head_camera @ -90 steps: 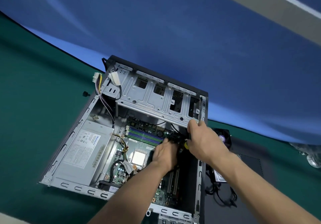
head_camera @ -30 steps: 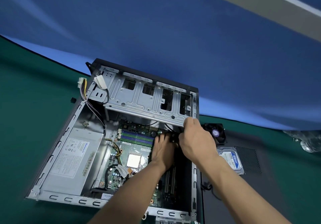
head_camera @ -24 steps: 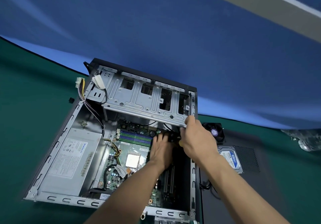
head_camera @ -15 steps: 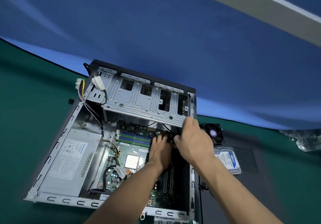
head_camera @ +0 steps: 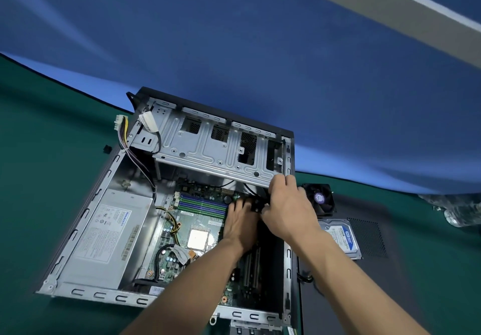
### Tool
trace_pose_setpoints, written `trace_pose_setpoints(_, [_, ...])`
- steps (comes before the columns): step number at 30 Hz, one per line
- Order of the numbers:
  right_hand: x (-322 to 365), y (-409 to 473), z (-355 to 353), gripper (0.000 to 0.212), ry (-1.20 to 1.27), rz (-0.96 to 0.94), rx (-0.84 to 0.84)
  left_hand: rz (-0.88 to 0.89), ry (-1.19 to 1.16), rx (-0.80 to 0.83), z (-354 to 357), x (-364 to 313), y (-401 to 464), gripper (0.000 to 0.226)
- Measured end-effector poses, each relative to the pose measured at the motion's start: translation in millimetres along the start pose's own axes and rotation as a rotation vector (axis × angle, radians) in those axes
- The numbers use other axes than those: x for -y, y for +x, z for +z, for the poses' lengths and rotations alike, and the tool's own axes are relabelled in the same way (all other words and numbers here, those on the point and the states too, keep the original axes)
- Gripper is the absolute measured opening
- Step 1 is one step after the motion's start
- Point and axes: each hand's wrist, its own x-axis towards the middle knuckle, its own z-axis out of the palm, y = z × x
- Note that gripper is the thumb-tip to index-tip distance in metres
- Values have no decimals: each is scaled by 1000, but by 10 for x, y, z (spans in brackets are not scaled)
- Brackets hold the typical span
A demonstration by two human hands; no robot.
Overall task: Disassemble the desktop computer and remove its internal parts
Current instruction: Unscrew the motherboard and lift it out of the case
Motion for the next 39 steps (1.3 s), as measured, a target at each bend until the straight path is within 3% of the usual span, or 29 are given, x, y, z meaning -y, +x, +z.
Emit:
trace_pose_setpoints(7, [-33, -23, -29, 30, 0, -50, 11, 3, 25, 16, 19, 8, 7, 13])
trace_pose_setpoints(17, [-35, -14, -14, 27, -8, -13, -31, -16, -1, 20, 21, -7, 3, 28])
trace_pose_setpoints(28, [-25, -33, -10, 31, 4, -49, -17, -56, -71, 29, 16, 0, -5, 16])
trace_pose_setpoints(31, [-20, -55, 7, 35, -32, -22, -21, -57, -55, 64, 58, -6, -7, 30])
trace_pose_setpoints(39, [-115, -120, -87, 24, -95, -131, -184, 0, -27, 35, 22, -12, 15, 23])
